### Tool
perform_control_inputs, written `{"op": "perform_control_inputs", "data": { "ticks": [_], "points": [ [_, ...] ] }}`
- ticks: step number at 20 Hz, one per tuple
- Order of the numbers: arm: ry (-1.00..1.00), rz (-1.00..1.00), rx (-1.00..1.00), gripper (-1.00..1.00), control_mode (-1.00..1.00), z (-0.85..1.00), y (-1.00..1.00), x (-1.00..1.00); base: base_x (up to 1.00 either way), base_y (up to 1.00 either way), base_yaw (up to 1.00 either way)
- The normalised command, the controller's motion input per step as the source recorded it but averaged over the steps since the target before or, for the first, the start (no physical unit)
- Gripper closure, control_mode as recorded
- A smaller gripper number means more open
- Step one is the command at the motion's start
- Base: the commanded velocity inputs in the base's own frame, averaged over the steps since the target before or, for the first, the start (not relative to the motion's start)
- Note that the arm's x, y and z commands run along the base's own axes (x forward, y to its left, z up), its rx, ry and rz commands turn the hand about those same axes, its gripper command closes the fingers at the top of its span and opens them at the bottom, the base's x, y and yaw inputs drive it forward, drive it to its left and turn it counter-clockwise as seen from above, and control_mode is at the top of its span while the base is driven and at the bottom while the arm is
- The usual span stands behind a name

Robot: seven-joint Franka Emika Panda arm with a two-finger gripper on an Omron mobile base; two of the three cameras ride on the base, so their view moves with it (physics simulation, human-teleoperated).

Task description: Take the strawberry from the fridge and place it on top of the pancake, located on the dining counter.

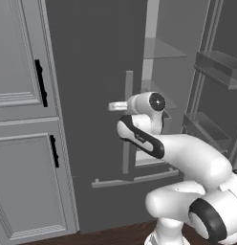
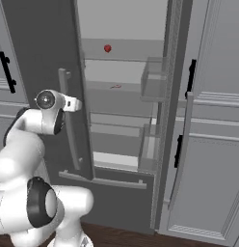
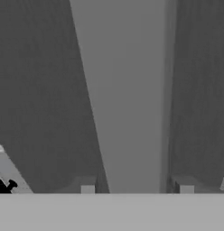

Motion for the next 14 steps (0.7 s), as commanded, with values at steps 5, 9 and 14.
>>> {"op": "perform_control_inputs", "data": {
  "ticks": [5,9,14],
  "points": [
    [0.06,0.02,0.00,-1.00,-1.00,0.03,0.89,-1.00,0.00,0.00,0.00],
    [0.19,-0.01,0.01,-1.00,-1.00,0.13,0.37,-0.83,0.00,0.00,0.00],
    [0.23,-0.06,0.16,-1.00,-1.00,0.35,-0.86,-0.57,0.00,0.00,0.00]
  ]
}}
